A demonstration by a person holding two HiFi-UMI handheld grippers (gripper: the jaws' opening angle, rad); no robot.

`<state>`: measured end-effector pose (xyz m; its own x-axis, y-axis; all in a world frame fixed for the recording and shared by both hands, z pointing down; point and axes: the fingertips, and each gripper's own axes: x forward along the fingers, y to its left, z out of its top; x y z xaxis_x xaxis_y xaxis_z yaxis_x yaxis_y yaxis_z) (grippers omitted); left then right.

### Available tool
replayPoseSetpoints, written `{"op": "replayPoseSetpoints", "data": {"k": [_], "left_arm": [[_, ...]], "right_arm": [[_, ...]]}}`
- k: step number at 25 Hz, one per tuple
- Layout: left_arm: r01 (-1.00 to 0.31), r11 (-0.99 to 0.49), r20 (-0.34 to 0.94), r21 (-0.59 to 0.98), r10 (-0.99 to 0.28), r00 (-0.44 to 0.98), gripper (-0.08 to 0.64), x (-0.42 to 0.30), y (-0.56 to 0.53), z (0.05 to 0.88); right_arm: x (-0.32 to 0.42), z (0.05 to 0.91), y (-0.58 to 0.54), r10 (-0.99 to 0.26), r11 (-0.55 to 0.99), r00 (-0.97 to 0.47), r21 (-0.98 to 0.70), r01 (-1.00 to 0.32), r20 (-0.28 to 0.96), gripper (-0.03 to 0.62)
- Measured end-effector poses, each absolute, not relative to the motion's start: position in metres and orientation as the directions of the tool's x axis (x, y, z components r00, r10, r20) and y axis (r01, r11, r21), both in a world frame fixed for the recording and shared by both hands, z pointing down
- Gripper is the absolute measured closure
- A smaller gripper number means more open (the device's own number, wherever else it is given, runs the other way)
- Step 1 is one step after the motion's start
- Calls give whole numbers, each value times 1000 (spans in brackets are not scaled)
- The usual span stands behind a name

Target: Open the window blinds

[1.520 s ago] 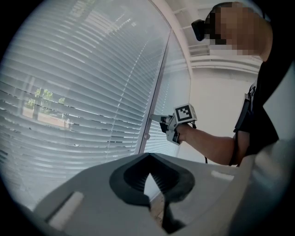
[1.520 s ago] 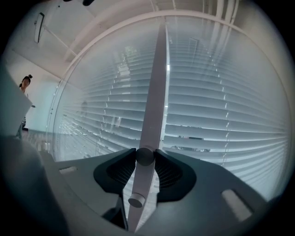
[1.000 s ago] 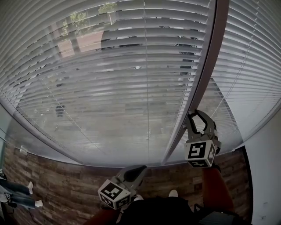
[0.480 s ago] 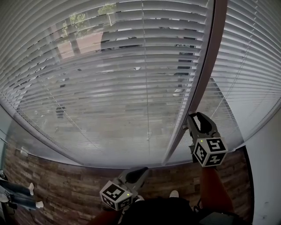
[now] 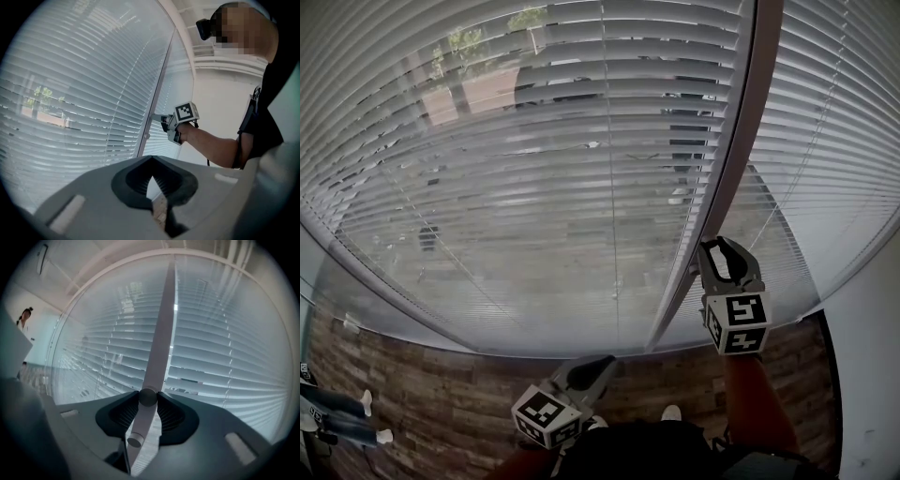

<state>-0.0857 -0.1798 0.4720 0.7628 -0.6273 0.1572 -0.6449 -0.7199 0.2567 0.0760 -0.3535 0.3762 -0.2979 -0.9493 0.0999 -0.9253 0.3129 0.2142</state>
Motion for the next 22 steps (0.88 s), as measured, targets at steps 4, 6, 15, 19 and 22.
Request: {"op": "replayPoseSetpoints", "data": {"k": [4,6,15,19,22], "left_arm": [[-642,-721,151,261,-626,765,558,-85,-178,469],[-640,-722,152,263,-624,766,558,-85,-177,467],[-639,-726,154,256,-621,768,560,-81,-182,462],[-630,-730,142,265,-617,774,558,-81,-180,464],[-642,-721,155,259,-625,765,558,-82,-181,457]], "right_arm": [[71,373,-351,-961,278,-248,424,-862,126,445],[70,373,-350,-965,261,-225,508,-821,134,445],[72,368,-352,-969,245,-219,548,-800,115,433],[74,363,-349,-943,334,-322,207,-920,90,417],[78,365,-352,-925,368,-371,-51,-929,85,419]]}}
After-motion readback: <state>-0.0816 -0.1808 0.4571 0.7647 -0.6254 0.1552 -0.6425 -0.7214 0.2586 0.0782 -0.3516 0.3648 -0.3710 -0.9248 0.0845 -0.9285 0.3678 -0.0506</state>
